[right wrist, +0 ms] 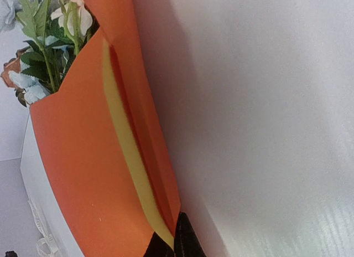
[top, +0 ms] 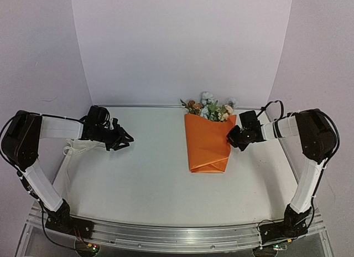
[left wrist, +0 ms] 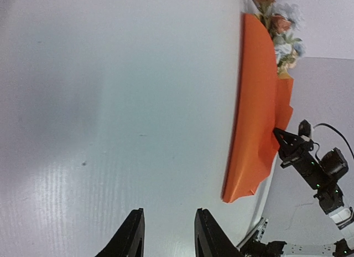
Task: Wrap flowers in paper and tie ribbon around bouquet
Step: Move the folded bouquet to the center of the board, then move the ribbon to the center of the board.
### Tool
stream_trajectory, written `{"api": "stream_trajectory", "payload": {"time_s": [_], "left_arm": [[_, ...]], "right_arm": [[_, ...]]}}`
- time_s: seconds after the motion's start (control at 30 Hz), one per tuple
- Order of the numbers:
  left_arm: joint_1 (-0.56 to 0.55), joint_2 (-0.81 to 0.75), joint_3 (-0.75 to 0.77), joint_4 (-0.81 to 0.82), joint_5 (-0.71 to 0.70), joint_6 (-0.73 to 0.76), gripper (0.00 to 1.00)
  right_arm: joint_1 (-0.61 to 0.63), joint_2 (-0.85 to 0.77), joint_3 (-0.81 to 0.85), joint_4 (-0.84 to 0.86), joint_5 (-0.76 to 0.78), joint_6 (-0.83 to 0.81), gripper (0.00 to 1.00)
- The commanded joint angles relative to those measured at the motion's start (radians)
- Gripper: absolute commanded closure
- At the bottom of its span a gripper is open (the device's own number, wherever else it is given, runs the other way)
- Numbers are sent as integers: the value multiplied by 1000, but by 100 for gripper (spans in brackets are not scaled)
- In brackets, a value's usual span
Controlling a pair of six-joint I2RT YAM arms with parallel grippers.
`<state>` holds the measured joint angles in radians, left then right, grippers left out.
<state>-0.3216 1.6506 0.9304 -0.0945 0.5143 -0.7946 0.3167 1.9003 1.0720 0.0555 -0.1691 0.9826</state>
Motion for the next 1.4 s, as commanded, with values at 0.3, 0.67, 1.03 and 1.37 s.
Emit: {"api": "stream_trajectory", "payload": {"time_s": [0.3,0.67,1.03,1.37], "left_arm": [[32,27,108,-227,-518,131,57],[54,216,315,-324,-623,201,49],[53,345,357,-310,-572,209,70],[-202,261,275,-237,-384,233,100]], "right_arm": [[-52,-16,70,-85,-76,-84,63],[-51,-200,-9,-156,-68,-138,35],[-49,-360,-47,-200,-74,-151,25],[19,-473,-65,-256,-24,-185,25]]}}
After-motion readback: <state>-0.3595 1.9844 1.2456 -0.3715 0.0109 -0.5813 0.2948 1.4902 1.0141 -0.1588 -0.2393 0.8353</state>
